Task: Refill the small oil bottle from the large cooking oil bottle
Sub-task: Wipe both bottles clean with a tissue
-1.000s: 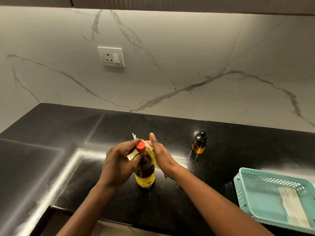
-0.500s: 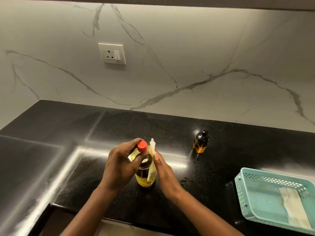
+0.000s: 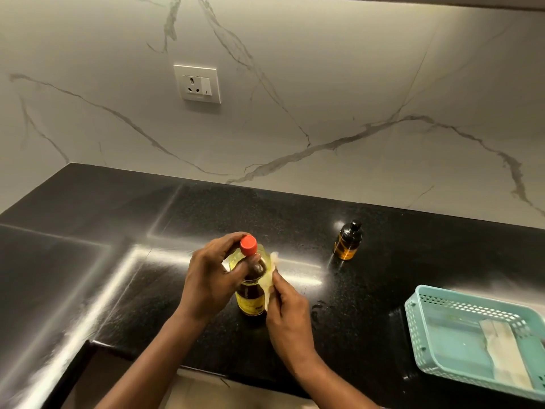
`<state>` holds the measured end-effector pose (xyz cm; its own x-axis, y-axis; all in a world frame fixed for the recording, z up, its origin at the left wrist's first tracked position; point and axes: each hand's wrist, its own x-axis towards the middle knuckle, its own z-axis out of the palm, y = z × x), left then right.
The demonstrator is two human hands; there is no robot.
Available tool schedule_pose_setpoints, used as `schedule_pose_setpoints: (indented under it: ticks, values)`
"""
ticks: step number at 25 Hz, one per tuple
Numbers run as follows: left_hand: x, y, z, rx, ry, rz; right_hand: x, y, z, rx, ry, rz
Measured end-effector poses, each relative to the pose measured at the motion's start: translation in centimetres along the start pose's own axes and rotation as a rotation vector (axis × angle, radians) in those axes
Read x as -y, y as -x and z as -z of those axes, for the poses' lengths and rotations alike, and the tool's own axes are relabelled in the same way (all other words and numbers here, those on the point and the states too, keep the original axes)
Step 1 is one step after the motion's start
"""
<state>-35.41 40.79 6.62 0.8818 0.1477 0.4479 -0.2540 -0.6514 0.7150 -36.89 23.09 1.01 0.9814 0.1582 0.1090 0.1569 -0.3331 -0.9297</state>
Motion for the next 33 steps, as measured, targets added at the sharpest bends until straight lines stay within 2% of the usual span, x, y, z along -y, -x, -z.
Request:
schedule_pose_setpoints:
  ticks: [2,5,7,12,15,19,22,24,27,29,31,33]
  values:
    - [-0.1,0.0,-0.3,0.013,0.06,0.048,1.0,-0.3,0.1,-0.002,-0.024,-0.045]
    - [-0.9,0.3,-0.9,0.123,0.298,0.273,2.5,-0.6,-0.7,-0.015,-0.079,-0.1]
    - [-1.2,0.7,-1.6,0.137,0.366,0.341,1.8,0.4,-1.5,0.026,-0.028,-0.095]
    - [-1.1,0.9,-2.6,0.029,0.398,0.358,-2.1,1.0,-0.8,0.135,0.12,-0.116]
    - [-1.3,1.2,-2.5,-0.062,0.523,0.418,-0.6,-0.5,0.3,0.018,0.023,-0.113]
    - [-1.7,1.6,-2.6,-0.163,0.667,0.498,2.7,-0.9,0.4,-0.113,-0.076,0.067]
    - [-2.7,1.6,-2.3,-0.209,0.724,0.534,-0.4,1.1,0.8,-0.044,0.116,0.167]
    - [-2.7,1.6,-1.5,-0.241,0.739,0.541,-3.2,2.3,2.0,-0.006,0.144,0.085]
    - [-2.5,1.0,-0.2,-0.275,0.789,0.546,-2.6,2.3,2.4,-0.061,-0.019,-0.073]
    - [-2.8,0.7,0.0,-0.244,0.77,0.521,0.8,0.9,1.4,-0.094,-0.056,-0.027]
    - [-3.5,0.6,0.1,-0.227,0.76,0.516,3.2,0.0,0.7,-0.102,-0.023,0.11]
    - [-4.0,0.3,0.5,-0.24,0.788,0.534,2.5,0.1,1.0,-0.064,0.038,0.219]
